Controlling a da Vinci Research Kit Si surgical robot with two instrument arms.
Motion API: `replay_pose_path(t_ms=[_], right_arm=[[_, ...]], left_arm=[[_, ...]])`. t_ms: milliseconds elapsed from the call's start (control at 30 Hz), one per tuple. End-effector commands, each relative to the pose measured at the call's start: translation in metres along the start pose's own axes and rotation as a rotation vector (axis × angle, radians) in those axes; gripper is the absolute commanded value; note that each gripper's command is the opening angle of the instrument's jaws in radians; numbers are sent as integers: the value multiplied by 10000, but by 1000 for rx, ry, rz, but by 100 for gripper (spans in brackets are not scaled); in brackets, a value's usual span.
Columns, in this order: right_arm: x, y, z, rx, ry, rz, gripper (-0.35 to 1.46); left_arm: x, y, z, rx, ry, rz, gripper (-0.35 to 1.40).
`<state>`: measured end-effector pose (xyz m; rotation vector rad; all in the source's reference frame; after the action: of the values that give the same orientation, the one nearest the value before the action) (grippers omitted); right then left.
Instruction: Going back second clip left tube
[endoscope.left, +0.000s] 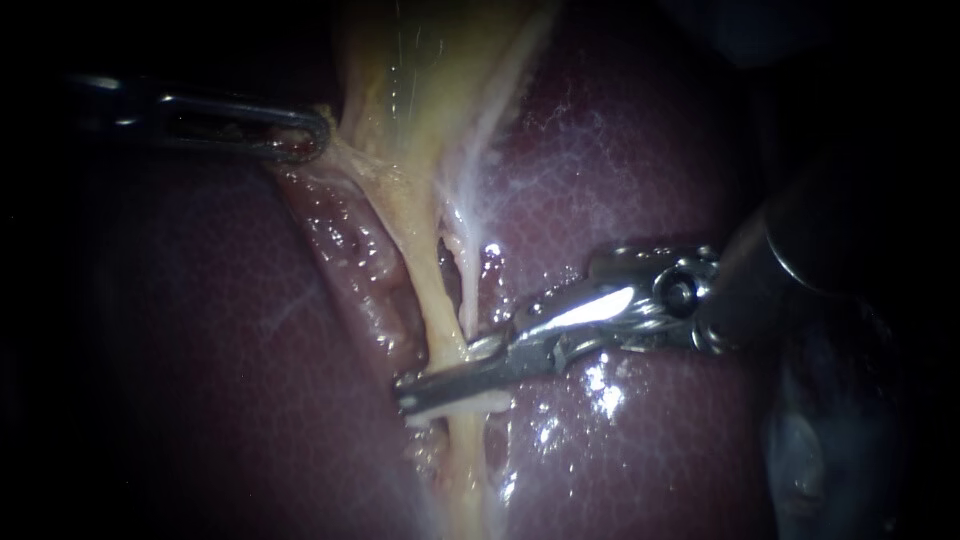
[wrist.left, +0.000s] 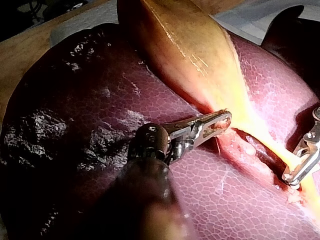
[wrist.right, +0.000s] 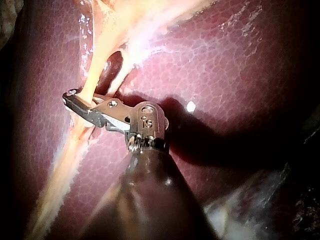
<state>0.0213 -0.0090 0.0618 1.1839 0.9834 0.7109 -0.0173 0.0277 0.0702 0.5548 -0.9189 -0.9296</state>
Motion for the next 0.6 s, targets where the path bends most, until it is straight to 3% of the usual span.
replay_pose_path(t_ms=[33,133,333,467,600], right_arm=[[-1,0,0,1,0,0,-35],[-4,1,0,7,-8,16,-32],[-9,4,7,7,-11,12,37],[-11,7,12,-22,16,16,46],[-14,9,14,-58,44,-50,49]], left_arm=[[0,0,0,1,0,1,-35],[0,0,0,1,0,1,-35],[0,0,0,1,0,-5,-35],[1,0,1,1,0,-4,-35],[2,0,1,0,0,-4,-35]])
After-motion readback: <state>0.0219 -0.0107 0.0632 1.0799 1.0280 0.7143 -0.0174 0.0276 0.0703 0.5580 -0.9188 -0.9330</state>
